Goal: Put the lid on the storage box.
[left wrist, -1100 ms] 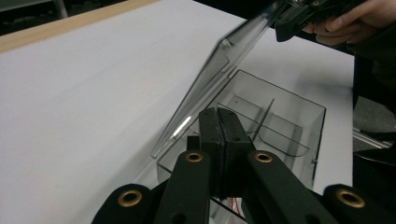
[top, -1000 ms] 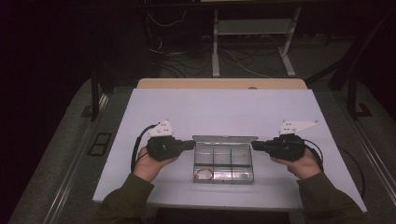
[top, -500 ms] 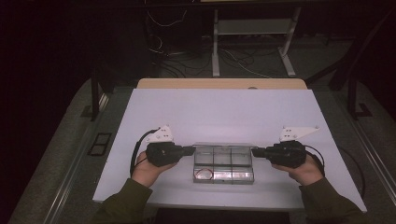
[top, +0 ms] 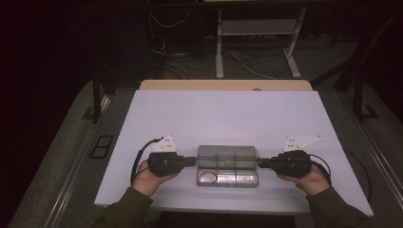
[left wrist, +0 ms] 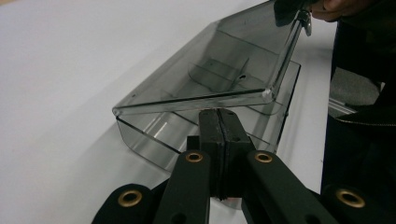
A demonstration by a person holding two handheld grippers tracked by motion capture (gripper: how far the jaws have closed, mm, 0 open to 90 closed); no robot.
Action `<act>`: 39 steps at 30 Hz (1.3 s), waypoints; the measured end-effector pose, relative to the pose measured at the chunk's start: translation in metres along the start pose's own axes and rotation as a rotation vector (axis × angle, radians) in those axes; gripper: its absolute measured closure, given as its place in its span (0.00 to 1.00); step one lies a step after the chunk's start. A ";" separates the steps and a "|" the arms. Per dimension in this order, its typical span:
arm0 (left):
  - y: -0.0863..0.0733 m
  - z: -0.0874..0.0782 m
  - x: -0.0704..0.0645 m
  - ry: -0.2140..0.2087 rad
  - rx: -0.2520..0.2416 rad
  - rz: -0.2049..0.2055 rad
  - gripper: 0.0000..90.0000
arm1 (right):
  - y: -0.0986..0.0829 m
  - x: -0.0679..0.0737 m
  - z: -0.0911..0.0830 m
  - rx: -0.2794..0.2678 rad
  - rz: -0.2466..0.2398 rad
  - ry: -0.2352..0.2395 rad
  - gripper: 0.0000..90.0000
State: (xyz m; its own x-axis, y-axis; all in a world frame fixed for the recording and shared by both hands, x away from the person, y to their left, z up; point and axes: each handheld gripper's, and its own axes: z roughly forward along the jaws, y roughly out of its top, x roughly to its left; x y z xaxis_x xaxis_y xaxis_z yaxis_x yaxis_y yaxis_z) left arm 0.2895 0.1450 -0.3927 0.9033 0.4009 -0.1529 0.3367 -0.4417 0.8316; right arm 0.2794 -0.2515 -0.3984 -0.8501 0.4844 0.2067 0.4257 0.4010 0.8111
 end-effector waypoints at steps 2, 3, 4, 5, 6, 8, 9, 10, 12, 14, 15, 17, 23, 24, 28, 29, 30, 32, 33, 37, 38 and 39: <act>-0.002 0.001 -0.001 -0.004 0.013 0.002 0.99 | -0.002 0.001 0.001 0.011 -0.001 0.003 0.99; -0.003 0.002 -0.001 -0.006 0.018 0.003 0.99 | -0.003 0.001 0.002 0.014 -0.004 0.003 0.99; -0.004 0.002 -0.002 -0.007 0.026 0.005 0.99 | -0.004 0.002 0.002 0.021 -0.003 0.001 0.99; -0.005 0.003 -0.003 -0.009 0.028 0.002 0.99 | -0.005 0.002 0.002 0.027 0.000 0.004 0.99; -0.006 0.003 -0.002 -0.011 0.035 0.005 0.99 | -0.007 0.002 0.003 0.029 0.002 0.004 0.99; -0.007 0.004 -0.003 -0.014 0.044 0.001 0.99 | -0.008 0.001 0.005 0.040 -0.002 0.002 0.99; -0.008 0.005 -0.003 -0.016 0.051 0.004 0.99 | -0.009 0.002 0.005 0.045 0.003 0.003 0.99; -0.009 0.005 -0.003 -0.017 0.056 0.005 0.99 | -0.009 0.001 0.006 0.050 -0.002 0.001 0.99; -0.011 0.007 -0.002 -0.020 0.067 0.002 0.99 | -0.011 0.001 0.008 0.064 -0.006 0.001 0.99; -0.012 0.008 -0.001 -0.022 0.081 0.004 0.99 | -0.012 0.002 0.010 0.079 -0.011 -0.006 0.99; -0.013 0.009 -0.001 -0.024 0.085 0.001 0.99 | -0.012 0.002 0.010 0.086 -0.014 -0.010 0.99; -0.014 0.011 -0.001 -0.021 0.106 0.006 0.99 | -0.013 0.001 0.011 0.098 -0.020 -0.018 0.99; -0.017 0.016 0.000 -0.024 0.143 -0.008 0.99 | -0.016 0.001 0.014 0.133 -0.031 -0.027 0.99; -0.017 0.016 0.000 -0.022 0.156 -0.015 0.99 | -0.017 0.001 0.015 0.141 -0.033 -0.026 0.99; -0.018 0.019 0.001 -0.017 0.186 -0.010 0.99 | -0.018 -0.001 0.015 0.157 -0.032 -0.029 0.99; -0.019 0.019 0.001 -0.013 0.194 -0.011 0.99 | -0.019 -0.002 0.015 0.160 -0.033 -0.032 0.99; -0.019 0.019 0.002 -0.010 0.196 -0.013 0.99 | -0.019 -0.002 0.016 0.166 -0.029 -0.038 0.99; -0.020 0.018 0.003 -0.006 0.199 -0.014 0.99 | -0.020 -0.003 0.016 0.170 -0.029 -0.041 0.99; -0.019 0.017 0.004 -0.005 0.197 -0.017 0.99 | -0.020 -0.003 0.016 0.171 -0.026 -0.045 0.99; -0.019 0.015 0.004 0.002 0.186 -0.018 0.98 | -0.020 -0.004 0.015 0.163 -0.025 -0.048 0.99; -0.018 0.014 0.005 0.007 0.181 -0.017 0.98 | -0.019 -0.004 0.014 0.163 -0.027 -0.050 0.99; -0.018 0.013 0.006 0.010 0.175 -0.020 0.97 | -0.019 -0.004 0.013 0.158 -0.023 -0.051 0.99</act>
State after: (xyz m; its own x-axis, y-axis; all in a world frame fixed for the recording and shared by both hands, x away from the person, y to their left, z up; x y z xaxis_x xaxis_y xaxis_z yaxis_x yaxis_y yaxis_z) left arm 0.2919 0.1451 -0.4156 0.8935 0.4188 -0.1622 0.3966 -0.5663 0.7225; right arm 0.2789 -0.2509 -0.4223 -0.8452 0.5107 0.1575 0.4528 0.5279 0.7185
